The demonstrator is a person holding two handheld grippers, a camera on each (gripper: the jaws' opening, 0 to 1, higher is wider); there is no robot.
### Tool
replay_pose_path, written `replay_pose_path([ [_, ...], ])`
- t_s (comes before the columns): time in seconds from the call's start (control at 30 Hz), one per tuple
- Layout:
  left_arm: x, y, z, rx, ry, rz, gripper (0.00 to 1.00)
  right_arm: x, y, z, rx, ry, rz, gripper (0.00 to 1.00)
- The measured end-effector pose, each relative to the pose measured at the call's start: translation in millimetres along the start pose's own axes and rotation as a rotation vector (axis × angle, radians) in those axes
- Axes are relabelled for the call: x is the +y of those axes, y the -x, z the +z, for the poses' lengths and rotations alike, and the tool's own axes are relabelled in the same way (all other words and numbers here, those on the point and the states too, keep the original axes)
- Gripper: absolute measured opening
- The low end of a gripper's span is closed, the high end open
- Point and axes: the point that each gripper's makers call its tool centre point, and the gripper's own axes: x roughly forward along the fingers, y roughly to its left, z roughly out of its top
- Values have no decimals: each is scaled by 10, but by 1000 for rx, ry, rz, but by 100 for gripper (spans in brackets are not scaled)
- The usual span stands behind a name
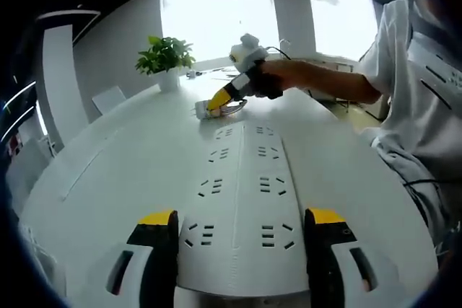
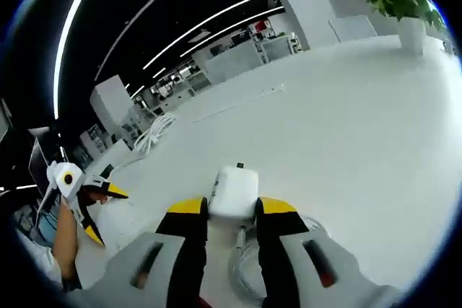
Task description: Straighten the power strip on the desk, plug the charger into it
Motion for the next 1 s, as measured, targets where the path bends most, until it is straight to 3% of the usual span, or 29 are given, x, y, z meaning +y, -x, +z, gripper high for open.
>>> replay_pose_path([
  [0.17, -9, -5, -10, 3, -2, 1, 72, 43, 13, -37, 8, -58, 34, 26],
  [0.47, -11, -10, -15, 1, -3, -1, 72, 235, 147, 70, -13, -344, 214, 26],
  [0.73, -2, -8, -9, -4, -2, -3, 73, 397, 267, 9, 84, -626, 354, 25],
  [0.9, -2, -9, -6, -2, -3, -2, 73, 368, 233, -38, 123, -685, 362, 25],
  [1.0, -2, -9, -4, -3, -3, -1, 73, 352, 204, -46, 141, -676, 337, 25],
])
